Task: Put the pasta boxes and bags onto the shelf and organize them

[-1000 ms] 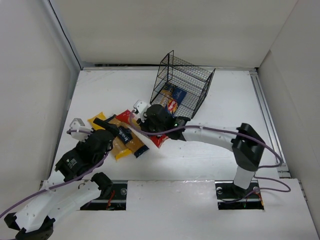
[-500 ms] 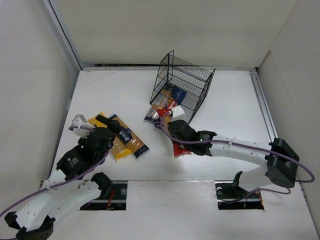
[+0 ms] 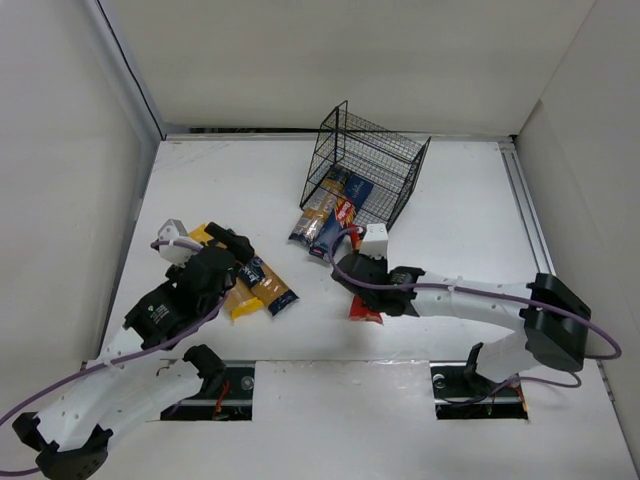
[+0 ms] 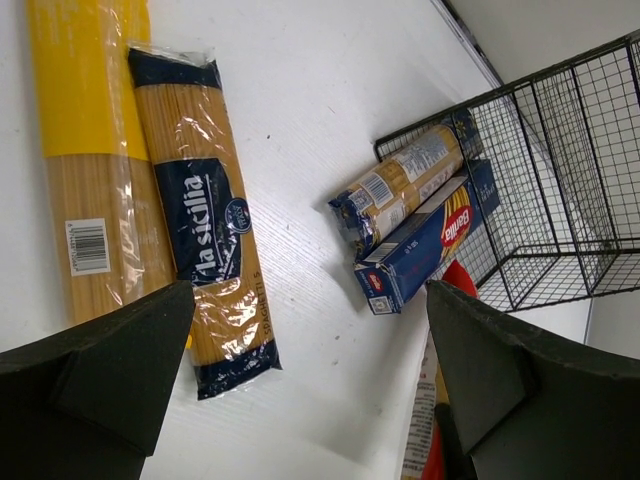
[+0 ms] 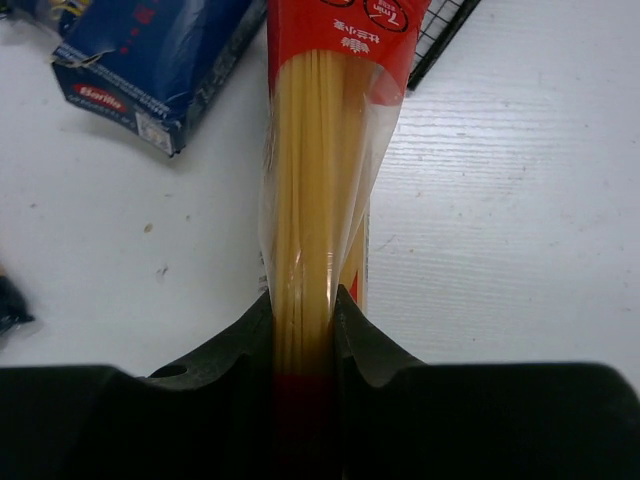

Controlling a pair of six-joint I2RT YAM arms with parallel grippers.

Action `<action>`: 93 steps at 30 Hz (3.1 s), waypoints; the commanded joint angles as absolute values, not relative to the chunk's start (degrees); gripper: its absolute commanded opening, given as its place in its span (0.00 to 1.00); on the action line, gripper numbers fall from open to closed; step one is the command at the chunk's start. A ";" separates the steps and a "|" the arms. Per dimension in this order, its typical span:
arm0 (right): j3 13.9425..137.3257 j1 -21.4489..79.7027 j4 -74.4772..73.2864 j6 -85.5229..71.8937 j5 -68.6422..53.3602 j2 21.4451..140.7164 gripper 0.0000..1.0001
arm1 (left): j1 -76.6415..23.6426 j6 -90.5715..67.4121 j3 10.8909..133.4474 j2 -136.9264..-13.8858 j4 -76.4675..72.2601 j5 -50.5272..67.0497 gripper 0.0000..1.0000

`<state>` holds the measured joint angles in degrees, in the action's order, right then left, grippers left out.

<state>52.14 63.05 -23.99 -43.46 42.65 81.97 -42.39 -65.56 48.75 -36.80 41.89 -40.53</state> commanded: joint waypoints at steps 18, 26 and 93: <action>67.84 54.94 -17.92 -50.62 51.77 96.15 0.00 | -42.63 -62.67 49.22 -40.60 39.55 -39.55 1.00; 70.66 50.54 -17.93 -51.77 52.91 101.50 0.00 | -42.63 -62.67 48.61 -44.11 38.50 -36.66 1.00; 45.18 54.84 -33.31 -25.66 42.89 53.17 1.00 | -27.77 -66.46 45.01 -88.86 22.60 -23.57 0.94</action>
<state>45.15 54.83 -32.36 -25.67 40.95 54.65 -28.36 -67.99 47.62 -87.72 28.21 -28.10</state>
